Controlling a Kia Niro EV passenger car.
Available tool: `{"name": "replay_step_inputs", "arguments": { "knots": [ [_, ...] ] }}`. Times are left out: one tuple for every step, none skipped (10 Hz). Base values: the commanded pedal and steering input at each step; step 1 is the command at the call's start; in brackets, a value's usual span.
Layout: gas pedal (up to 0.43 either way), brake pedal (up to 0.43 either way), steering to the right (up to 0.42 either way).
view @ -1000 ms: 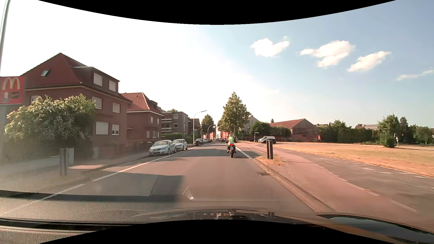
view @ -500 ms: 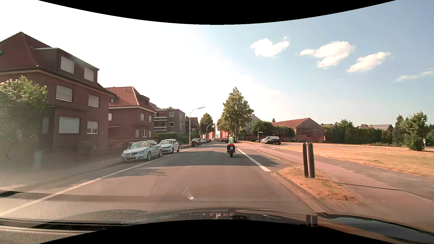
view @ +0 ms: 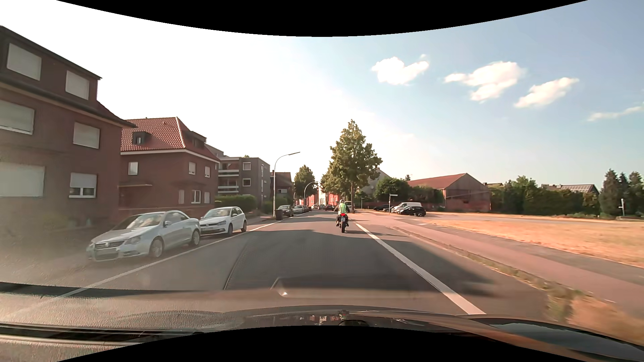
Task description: Follow the waypoints while adhering to traffic rules and regulations
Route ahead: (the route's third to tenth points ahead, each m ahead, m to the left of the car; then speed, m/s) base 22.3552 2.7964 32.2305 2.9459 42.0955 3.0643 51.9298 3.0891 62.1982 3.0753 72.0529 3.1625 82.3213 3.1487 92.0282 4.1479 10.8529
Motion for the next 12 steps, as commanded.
{"name": "replay_step_inputs", "arguments": {
  "knots": [
    [0.209,0.0,0.0],
    [0.209,0.0,0.0],
    [0.209,0.0,0.0],
    [0.209,0.0,0.0],
    [0.209,0.0,0.0],
    [0.209,0.0,0.0],
    [0.209,0.0,0.0],
    [0.197,0.0,0.001],
    [0.197,0.0,0.0],
    [0.197,0.0,0.0],
    [0.197,0.0,0.0],
    [0.189,0.0,0.0]
  ]
}}
